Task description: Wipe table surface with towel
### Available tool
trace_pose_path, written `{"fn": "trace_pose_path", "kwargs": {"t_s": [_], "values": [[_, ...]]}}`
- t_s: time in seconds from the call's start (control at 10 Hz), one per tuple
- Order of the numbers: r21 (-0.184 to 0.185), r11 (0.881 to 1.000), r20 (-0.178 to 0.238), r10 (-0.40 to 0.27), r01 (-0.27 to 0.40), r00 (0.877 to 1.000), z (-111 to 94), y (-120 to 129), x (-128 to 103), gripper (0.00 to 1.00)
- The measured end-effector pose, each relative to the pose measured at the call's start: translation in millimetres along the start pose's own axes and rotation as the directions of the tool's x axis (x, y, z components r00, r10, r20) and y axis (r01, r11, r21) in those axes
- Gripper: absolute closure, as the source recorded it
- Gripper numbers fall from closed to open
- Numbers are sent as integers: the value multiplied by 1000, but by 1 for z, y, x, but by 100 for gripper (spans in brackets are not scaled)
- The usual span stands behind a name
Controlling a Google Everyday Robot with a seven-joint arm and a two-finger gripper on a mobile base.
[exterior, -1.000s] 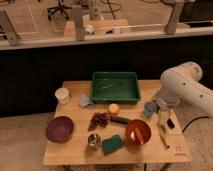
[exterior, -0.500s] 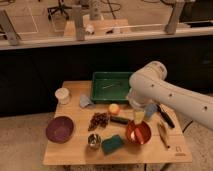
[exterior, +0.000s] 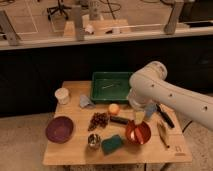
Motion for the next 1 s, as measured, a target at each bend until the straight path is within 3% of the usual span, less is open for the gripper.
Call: {"fn": "trace_pose_path", "kwargs": {"t_s": [0.4,0.5,0.7,1.0], "values": [[3,1000,3,-3,3,1000,0,-2,-1,20],[11,1000,19,-25,25,1000,1,-13,-7,20],[24,998,59,-54,52,997,9,-41,-25,20],[43,993,77,-114,110,991,32,-109,-63,20]]}}
